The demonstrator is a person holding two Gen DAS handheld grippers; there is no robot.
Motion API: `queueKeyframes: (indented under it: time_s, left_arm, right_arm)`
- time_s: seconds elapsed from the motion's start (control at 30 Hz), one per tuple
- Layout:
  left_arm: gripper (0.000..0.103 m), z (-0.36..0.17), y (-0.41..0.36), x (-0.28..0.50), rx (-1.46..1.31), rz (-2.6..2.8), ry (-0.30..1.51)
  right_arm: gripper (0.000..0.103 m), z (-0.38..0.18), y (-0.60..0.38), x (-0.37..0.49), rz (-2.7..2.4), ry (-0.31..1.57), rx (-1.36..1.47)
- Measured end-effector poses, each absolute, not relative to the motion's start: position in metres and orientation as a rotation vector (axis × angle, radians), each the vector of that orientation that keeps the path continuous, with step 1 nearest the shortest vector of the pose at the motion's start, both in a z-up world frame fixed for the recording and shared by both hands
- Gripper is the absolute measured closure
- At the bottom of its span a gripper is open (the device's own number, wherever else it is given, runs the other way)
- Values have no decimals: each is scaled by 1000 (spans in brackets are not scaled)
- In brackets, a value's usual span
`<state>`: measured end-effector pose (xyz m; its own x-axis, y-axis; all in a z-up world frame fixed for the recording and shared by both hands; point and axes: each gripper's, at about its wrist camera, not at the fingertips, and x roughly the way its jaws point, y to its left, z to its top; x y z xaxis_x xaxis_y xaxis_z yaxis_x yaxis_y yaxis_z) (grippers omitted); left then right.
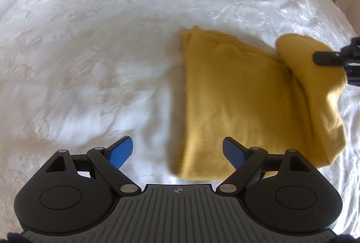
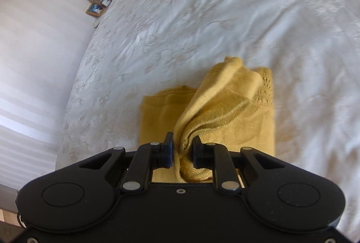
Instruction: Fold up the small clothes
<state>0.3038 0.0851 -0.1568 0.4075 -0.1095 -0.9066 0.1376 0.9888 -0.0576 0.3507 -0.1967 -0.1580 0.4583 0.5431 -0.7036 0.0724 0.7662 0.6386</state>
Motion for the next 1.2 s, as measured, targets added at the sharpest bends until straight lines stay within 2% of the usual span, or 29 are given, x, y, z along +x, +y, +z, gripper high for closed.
queueKeyframes:
  time_s: [0.33, 0.47, 0.63, 0.7, 0.77, 0.93, 1.1, 1.2]
  left_arm:
    - [16, -162, 141, 305, -4, -143, 1167]
    - [16, -165, 151, 309, -18, -143, 1175]
    - [16, -167, 153, 319, -52, -190, 1194]
    - [16, -166, 152, 326, -64, -218, 1192]
    - [16, -163, 148, 331, -63, -247, 1174]
    - [15, -157, 137, 350, -79, -328, 1160]
    - [15, -154, 129, 360, -76, -324, 1146]
    - [15, -156, 128, 364, -90, -333, 1165]
  right_arm:
    - [78, -186, -109, 378, 305, 1165, 544]
    - [71, -193, -88, 383, 303, 1213, 475]
    - [70, -170, -83, 370, 439, 1134, 525]
    - [68, -158, -86, 364, 431, 1096, 493]
    - [55, -151, -92, 358, 396, 1070, 454]
    - [53, -152, -102, 334, 343, 1073, 315]
    - [39, -158, -96, 302, 381, 1065, 262]
    - [38, -166, -79, 294, 390, 1077, 160]
